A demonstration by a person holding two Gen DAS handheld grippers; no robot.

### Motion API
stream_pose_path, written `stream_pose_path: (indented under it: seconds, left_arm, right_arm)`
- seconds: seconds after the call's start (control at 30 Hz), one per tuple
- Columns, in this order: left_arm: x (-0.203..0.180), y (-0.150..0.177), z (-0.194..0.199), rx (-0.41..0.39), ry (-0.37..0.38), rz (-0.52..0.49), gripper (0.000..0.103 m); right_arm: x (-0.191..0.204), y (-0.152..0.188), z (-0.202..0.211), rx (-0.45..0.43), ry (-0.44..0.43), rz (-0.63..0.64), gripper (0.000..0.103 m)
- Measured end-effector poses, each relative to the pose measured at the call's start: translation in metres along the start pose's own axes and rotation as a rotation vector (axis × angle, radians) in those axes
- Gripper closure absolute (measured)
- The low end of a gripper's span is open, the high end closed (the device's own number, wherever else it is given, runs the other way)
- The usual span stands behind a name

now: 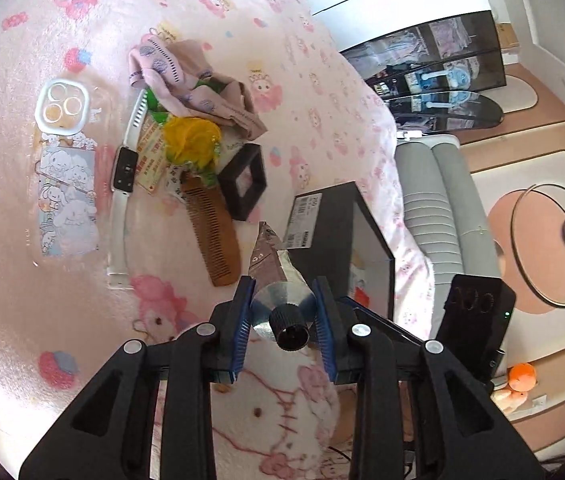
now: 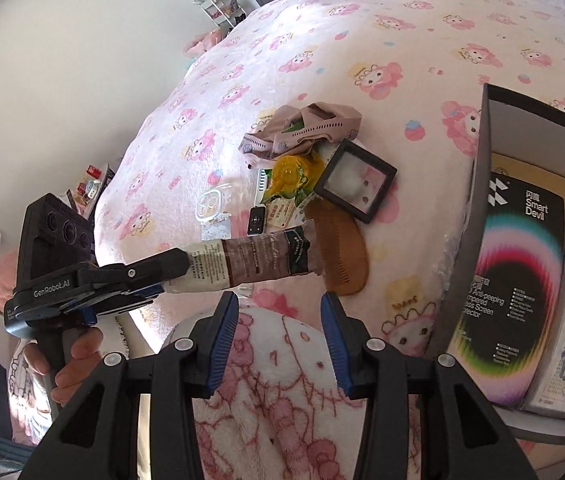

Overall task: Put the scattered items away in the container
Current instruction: 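Grasp the hand cream tube with the left gripper and lift it, then carry the hand cream tube with the left gripper over the box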

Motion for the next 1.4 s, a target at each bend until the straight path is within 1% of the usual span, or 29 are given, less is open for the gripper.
stream_pose_path:
  seconds: [0.07, 0.13, 0.2, 0.27, 0.33, 0.4, 0.43, 0.47, 0.5, 0.57, 0.6, 0.7, 0.77, 0.83, 0.9, 0.93, 0.97, 1.0, 1.03, 1.1, 1.17, 1.2, 1.23, 1.3, 1.4]
  left_arm:
    - [-0.019, 0.006, 0.003, 0.008, 0.051, -0.023, 0.074]
    - [-0.041, 0.014, -0.003, 0.034, 0.079, -0.058, 0.074]
    - [-0.061, 0.022, -0.015, 0.063, 0.082, -0.095, 0.074]
    - [-0.084, 0.032, -0.033, 0.105, 0.090, -0.135, 0.074]
    - [-0.106, 0.044, -0.053, 0.154, 0.125, -0.156, 0.074]
    - [-0.127, 0.055, -0.073, 0.199, 0.156, -0.177, 0.074]
    - [-0.138, 0.060, -0.083, 0.219, 0.163, -0.190, 0.074]
    - [-0.148, 0.064, -0.094, 0.234, 0.169, -0.202, 0.074]
    - [-0.157, 0.067, -0.105, 0.250, 0.177, -0.214, 0.074]
    - [-0.172, 0.069, -0.131, 0.278, 0.205, -0.216, 0.074]
    - [-0.175, 0.068, -0.145, 0.291, 0.202, -0.203, 0.074]
    - [-0.186, 0.067, -0.187, 0.322, 0.142, -0.228, 0.074]
    - [-0.190, 0.070, -0.215, 0.366, 0.109, -0.240, 0.074]
    - [-0.190, 0.075, -0.239, 0.410, 0.074, -0.253, 0.074]
    - [-0.187, 0.078, -0.258, 0.441, 0.032, -0.276, 0.074]
    - [-0.188, 0.077, -0.265, 0.450, 0.039, -0.282, 0.073]
    - [-0.189, 0.076, -0.270, 0.463, 0.052, -0.276, 0.073]
    - [-0.188, 0.074, -0.273, 0.467, 0.041, -0.268, 0.074]
    - [-0.186, 0.071, -0.275, 0.455, 0.006, -0.275, 0.074]
    - [-0.182, 0.065, -0.275, 0.414, -0.092, -0.322, 0.072]
    - [-0.176, 0.059, -0.274, 0.379, -0.169, -0.342, 0.070]
    - [-0.172, 0.056, -0.272, 0.363, -0.204, -0.345, 0.066]
    - [-0.168, 0.053, -0.270, 0.345, -0.235, -0.347, 0.060]
    - [-0.160, 0.046, -0.262, 0.299, -0.274, -0.329, 0.051]
    - [-0.162, 0.049, -0.248, 0.266, -0.280, -0.358, 0.051]
  right_arm:
    - [-0.001, -0.001, 0.018, -0.038, -0.011, -0.007, 0.064]
    - [-0.006, -0.001, 0.039, -0.079, -0.009, 0.002, 0.064]
    - [-0.019, -0.001, 0.063, -0.140, 0.043, 0.012, 0.064]
    - [-0.038, 0.003, 0.085, -0.179, 0.090, 0.021, 0.063]
    - [-0.060, 0.009, 0.105, -0.190, 0.108, 0.007, 0.062]
    - [-0.085, 0.016, 0.127, -0.210, 0.126, -0.018, 0.058]
    - [-0.098, 0.020, 0.138, -0.222, 0.135, -0.025, 0.057]
    - [-0.110, 0.022, 0.148, -0.231, 0.142, -0.032, 0.054]
    - [-0.121, 0.024, 0.156, -0.234, 0.139, -0.036, 0.048]
    - [-0.143, 0.021, 0.168, -0.239, 0.133, -0.038, 0.046]
    - [-0.156, 0.017, 0.172, -0.236, 0.157, -0.034, 0.046]
    - [-0.198, 0.003, 0.182, -0.242, 0.274, -0.040, 0.046]
    - [-0.219, -0.001, 0.185, -0.254, 0.309, -0.061, 0.046]
    - [-0.232, 0.003, 0.185, -0.286, 0.283, -0.087, 0.046]
    - [-0.240, 0.011, 0.180, -0.317, 0.223, -0.132, 0.046]
    - [-0.246, 0.015, 0.176, -0.310, 0.209, -0.152, 0.046]
    - [-0.251, 0.018, 0.173, -0.311, 0.218, -0.171, 0.046]
    - [-0.254, 0.019, 0.174, -0.320, 0.243, -0.171, 0.046]
    - [-0.255, 0.017, 0.175, -0.326, 0.279, -0.152, 0.046]
    - [-0.255, 0.015, 0.181, -0.348, 0.362, -0.120, 0.046]
    - [-0.253, 0.013, 0.187, -0.368, 0.355, -0.115, 0.046]
    - [-0.253, 0.014, 0.188, -0.372, 0.344, -0.125, 0.046]
    - [-0.254, 0.014, 0.188, -0.367, 0.338, -0.136, 0.046]
    - [-0.258, 0.017, 0.183, -0.342, 0.345, -0.150, 0.046]
    - [-0.260, 0.021, 0.176, -0.311, 0.379, -0.145, 0.046]
Point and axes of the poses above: each gripper's, at about its wrist camera, not at the fingertips, and z roughly against the way its jaws point, x to its left, y to its underside, the point moved 8 cm from there along -z, roughly the way its jaws point, and after that the axes turned 4 degrees about -y, right-handed, at the moved point
